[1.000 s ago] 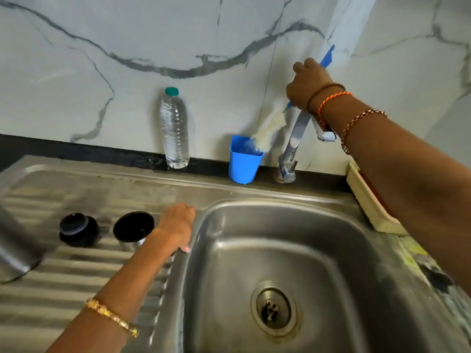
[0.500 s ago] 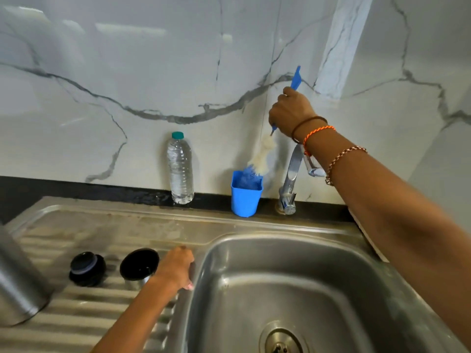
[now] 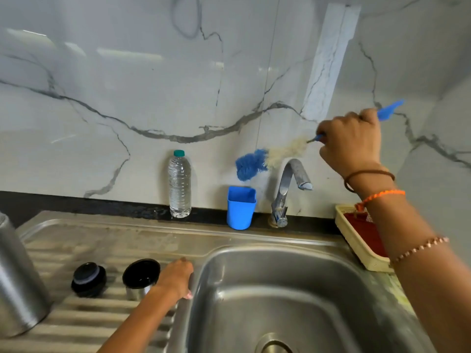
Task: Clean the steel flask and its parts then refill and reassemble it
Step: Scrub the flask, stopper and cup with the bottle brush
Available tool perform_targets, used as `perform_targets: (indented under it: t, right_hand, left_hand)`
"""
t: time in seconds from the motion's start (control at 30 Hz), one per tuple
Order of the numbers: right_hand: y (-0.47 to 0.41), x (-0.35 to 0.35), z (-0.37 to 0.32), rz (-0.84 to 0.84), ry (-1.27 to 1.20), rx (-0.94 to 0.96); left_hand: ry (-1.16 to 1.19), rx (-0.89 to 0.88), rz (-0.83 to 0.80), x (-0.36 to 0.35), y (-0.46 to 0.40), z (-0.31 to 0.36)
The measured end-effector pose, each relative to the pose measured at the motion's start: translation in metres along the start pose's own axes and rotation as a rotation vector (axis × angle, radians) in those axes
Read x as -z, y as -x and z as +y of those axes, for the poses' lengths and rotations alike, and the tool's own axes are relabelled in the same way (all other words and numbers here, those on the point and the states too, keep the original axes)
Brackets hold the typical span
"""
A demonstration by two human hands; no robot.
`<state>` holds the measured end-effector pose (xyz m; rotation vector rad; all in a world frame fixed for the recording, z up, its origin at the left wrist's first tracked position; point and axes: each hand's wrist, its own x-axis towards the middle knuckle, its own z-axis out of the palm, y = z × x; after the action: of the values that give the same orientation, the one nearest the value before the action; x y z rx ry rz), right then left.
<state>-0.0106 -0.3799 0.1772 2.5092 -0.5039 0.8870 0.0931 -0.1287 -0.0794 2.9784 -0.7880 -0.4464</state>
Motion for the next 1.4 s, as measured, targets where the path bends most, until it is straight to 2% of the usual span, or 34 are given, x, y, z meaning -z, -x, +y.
perform_targets:
  t: [0.17,0.3,0.37,0.47,0.57,0.67,0.73,0.8,0.87,0.93,0.97,1.03,1.1,1.17,1.23,1.3,1.4]
  right_hand:
    - [0.067,0.006,0.004,0.084,-0.364,-0.43]
    - [0.116,-0.003,-0.011,0.024,-0.813,-0.8]
    - [0.139,-0.012,-0.027,0.004,-1.115,-0.941]
    - [0.173,-0.015,-0.059,-0.158,-1.493,-1.149]
    - [0.199,-0.024,-0.087,-0.414,-1.612,-1.238]
    - [0.217,-0.024,-0.112,-0.51,-1.637,-1.278]
    - [0.229,-0.014,-0.127,-0.501,-1.613,-1.31]
    - [0.239,-0.003,-0.137,-0.459,-1.575,-1.334]
    - [0.242,0.004,-0.142,-0.414,-1.563,-1.331]
    - [0.243,0.01,-0.153,-0.366,-1.589,-1.305]
    - [0.244,0.012,-0.162,-0.348,-1.611,-1.292]
    - [0.245,0.016,-0.183,-0.333,-1.646,-1.268]
    - [0.245,0.021,-0.203,-0.343,-1.663,-1.255]
    - [0.246,0.025,-0.217,-0.372,-1.695,-1.224]
    - [0.249,0.028,-0.231,-0.447,-1.716,-1.183]
    - [0.251,0.03,-0.243,-0.508,-1.708,-1.145]
    - [0.244,0.03,-0.248,-0.485,-1.691,-1.096]
  left_hand:
    - [-0.003,-0.071,0.034,-0.003,0.002,-0.002]
    - [-0.062,-0.14,0.061,0.003,0.005,-0.002]
    - [-0.074,-0.146,0.063,0.001,0.007,-0.001]
    - [-0.073,-0.164,0.05,-0.004,0.013,0.0]
    - [-0.08,-0.194,0.053,0.0,0.018,0.001]
    - [-0.026,-0.222,0.116,0.01,0.028,0.003]
    - [0.06,-0.247,0.26,0.014,0.046,0.003]
    - [0.266,-0.335,0.468,0.014,0.071,0.0]
    - [0.424,-0.5,0.788,0.018,0.098,-0.007]
    - [0.464,-0.616,1.189,0.026,0.119,-0.026]
    - [0.486,-0.623,1.336,0.032,0.129,-0.039]
    - [0.521,-0.517,1.561,0.039,0.144,-0.069]
    - [0.628,-0.349,1.683,0.042,0.157,-0.101]
    - [0.784,-0.155,1.697,0.04,0.165,-0.126]
    - [0.88,-0.001,1.628,0.036,0.169,-0.146]
    - [0.947,0.075,1.472,0.034,0.168,-0.163]
    - [1.072,0.14,1.175,0.042,0.16,-0.182]
